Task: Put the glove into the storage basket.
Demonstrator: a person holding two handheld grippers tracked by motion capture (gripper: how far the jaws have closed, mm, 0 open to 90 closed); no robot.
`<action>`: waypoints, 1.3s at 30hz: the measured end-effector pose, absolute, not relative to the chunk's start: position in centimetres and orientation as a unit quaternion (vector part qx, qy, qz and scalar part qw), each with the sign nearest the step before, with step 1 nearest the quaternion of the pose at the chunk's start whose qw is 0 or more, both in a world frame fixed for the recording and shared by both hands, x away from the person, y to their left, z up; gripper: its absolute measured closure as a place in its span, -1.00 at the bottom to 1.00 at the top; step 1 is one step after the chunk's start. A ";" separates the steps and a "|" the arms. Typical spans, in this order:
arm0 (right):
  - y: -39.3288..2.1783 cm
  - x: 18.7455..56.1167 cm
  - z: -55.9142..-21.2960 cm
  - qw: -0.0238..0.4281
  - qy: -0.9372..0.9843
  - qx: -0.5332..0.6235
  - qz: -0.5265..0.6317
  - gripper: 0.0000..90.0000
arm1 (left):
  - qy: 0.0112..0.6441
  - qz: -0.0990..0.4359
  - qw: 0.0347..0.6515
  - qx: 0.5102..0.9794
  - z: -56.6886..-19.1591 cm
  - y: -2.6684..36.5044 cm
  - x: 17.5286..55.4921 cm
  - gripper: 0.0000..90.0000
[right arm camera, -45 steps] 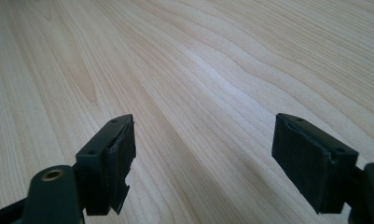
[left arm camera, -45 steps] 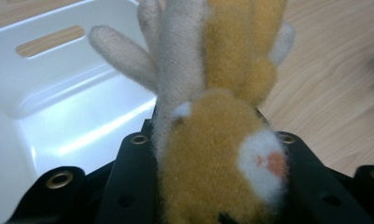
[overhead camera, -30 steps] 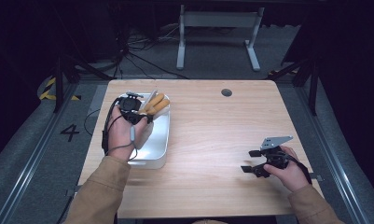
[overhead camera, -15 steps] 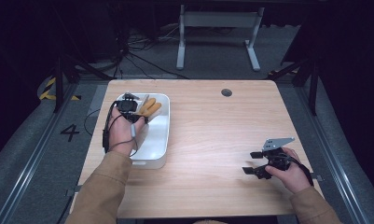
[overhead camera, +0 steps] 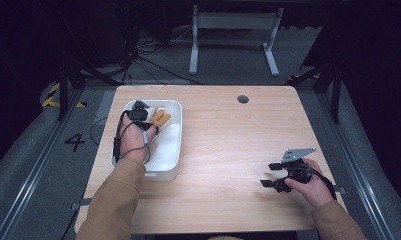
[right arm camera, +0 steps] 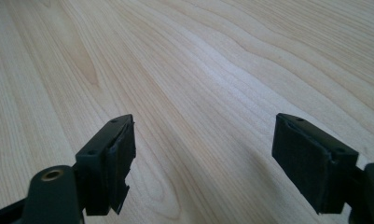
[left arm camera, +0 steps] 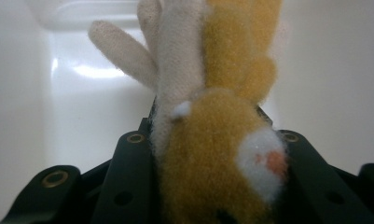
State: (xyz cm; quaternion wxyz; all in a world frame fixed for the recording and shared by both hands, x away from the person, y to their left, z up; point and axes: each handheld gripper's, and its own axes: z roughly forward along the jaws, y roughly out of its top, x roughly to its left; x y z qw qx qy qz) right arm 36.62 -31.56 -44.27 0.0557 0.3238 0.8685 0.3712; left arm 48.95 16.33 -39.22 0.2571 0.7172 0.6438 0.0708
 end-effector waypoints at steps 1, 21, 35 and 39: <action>-31.6 36.6 -44.3 0.056 0.868 0.324 0.371 -0.51 | 0.644 0.069 0.256 0.718 -39.3 16.3 49.1 0.45; -32.0 36.5 -44.2 0.060 0.868 0.327 0.368 -0.51 | 0.670 0.050 0.218 0.708 -41.7 16.7 50.1 0.42; -32.0 36.3 -43.8 0.070 0.867 0.323 0.373 -0.49 | 0.644 0.100 0.207 0.730 -41.3 16.1 50.0 -0.58; -32.1 36.4 -43.7 0.071 0.866 0.326 0.373 -0.49 | 0.635 0.115 0.226 0.729 -40.0 16.1 49.5 -0.57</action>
